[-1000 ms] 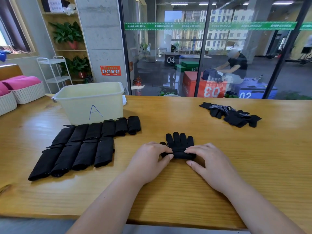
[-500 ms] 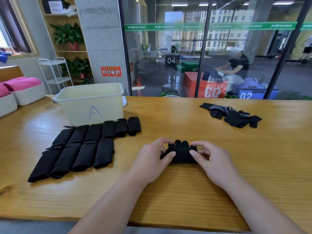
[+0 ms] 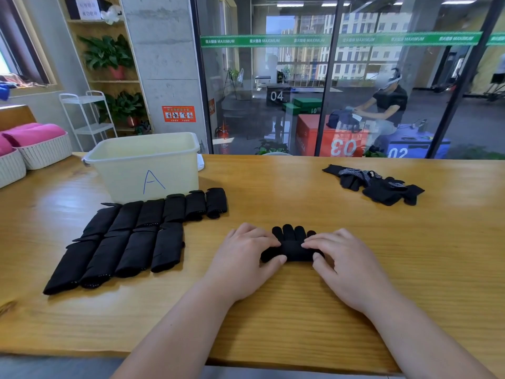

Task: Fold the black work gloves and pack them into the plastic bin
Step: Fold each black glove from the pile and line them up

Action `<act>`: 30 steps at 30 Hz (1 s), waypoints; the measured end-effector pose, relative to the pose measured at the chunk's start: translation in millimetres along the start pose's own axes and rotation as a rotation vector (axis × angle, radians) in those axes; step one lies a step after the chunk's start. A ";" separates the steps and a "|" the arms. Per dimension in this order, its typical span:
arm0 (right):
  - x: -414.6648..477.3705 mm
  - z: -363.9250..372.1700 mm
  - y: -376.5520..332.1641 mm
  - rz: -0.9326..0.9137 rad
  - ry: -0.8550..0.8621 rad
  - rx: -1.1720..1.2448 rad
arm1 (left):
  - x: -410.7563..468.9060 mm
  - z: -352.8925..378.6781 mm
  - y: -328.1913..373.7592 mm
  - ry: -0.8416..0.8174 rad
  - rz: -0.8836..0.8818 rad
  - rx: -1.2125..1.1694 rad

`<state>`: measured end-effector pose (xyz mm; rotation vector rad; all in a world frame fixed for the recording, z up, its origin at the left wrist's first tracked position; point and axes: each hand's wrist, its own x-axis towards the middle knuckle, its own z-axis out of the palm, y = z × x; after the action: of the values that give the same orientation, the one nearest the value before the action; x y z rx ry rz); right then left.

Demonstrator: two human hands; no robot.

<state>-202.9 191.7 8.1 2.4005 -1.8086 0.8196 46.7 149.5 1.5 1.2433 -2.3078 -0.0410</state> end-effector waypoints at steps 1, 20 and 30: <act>-0.7 -1.2 1.0 0.002 -0.025 -0.002 | -0.5 -1.0 -0.2 -0.016 -0.006 -0.005; 9.1 2.4 -2.1 0.289 0.089 0.318 | 2.9 -9.3 10.5 0.014 -0.253 -0.274; 3.6 9.3 3.6 0.144 0.129 0.206 | -3.7 -11.5 15.9 -0.077 0.052 -0.202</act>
<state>-201.8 184.3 0.5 2.2870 -1.9510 1.2006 41.3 164.0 14.1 1.0971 -2.3340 -0.3011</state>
